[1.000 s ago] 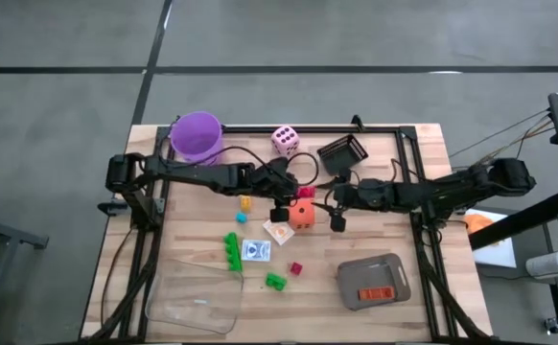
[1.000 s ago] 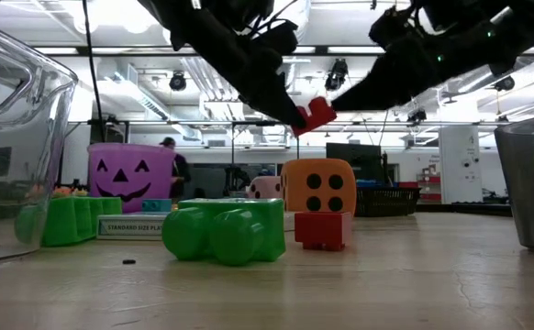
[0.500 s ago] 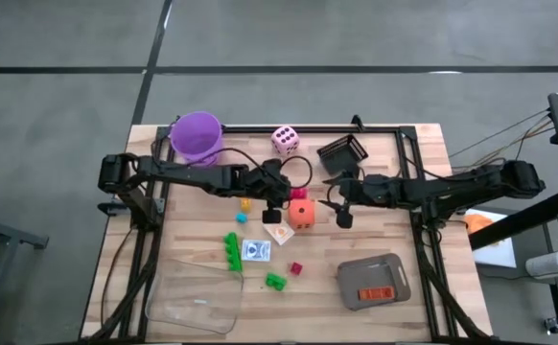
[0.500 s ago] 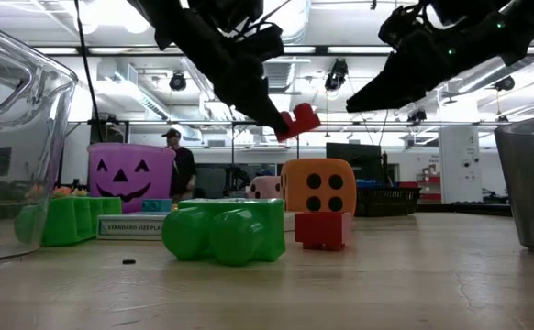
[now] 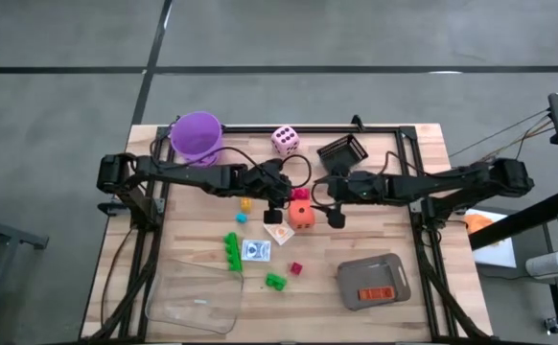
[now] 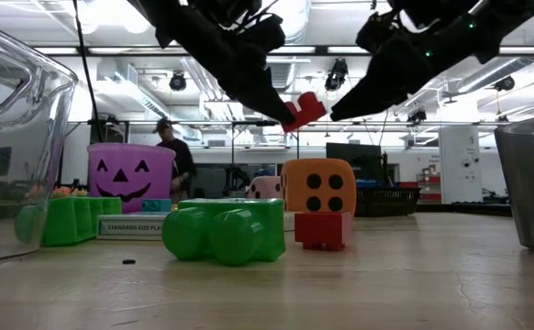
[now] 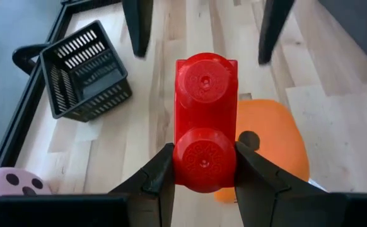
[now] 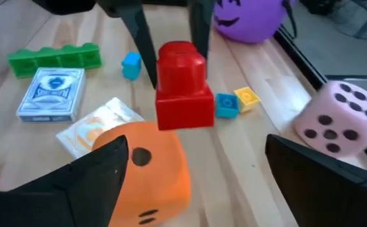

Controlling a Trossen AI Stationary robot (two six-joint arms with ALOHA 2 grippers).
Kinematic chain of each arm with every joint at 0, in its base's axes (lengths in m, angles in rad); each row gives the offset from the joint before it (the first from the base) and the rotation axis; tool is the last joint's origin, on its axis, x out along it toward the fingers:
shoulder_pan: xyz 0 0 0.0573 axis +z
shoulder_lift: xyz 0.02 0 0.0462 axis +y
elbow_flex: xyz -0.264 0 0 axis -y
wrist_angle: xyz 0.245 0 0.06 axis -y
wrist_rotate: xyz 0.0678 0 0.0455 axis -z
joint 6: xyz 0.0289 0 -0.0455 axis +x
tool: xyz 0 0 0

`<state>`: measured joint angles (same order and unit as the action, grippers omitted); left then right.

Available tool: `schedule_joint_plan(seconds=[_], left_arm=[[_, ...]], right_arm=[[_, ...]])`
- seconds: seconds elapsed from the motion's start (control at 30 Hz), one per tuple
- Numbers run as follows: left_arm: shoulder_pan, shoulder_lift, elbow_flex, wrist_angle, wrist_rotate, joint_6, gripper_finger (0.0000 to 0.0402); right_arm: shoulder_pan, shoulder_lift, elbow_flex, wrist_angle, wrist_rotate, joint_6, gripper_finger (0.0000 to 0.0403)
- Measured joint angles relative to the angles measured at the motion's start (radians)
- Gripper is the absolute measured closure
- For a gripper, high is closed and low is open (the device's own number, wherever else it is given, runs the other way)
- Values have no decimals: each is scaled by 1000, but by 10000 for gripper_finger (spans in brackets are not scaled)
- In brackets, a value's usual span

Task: Pick & Place Toys
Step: Put the red game piece into the black bin

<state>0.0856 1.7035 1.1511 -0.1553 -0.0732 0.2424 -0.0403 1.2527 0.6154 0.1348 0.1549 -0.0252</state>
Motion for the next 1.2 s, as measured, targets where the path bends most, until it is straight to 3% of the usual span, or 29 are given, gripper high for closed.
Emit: schedule_joint_plan(seconds=[0.73, 0.83, 1.1, 1.2], left_arm=[[0, 0, 0, -2, 5, 15, 281], [0, 0, -6, 2, 5, 15, 281], [0, -1, -13, 6, 9, 12, 281], [-1, 0, -13, 7, 14, 12, 281]], right_arm=[[0, 166, 133, 8, -67, -31, 45], [0, 143, 137, -20, -67, -30, 76], [0, 133, 136, -43, -66, -30, 228], [0, 149, 136, -41, -69, -34, 260]])
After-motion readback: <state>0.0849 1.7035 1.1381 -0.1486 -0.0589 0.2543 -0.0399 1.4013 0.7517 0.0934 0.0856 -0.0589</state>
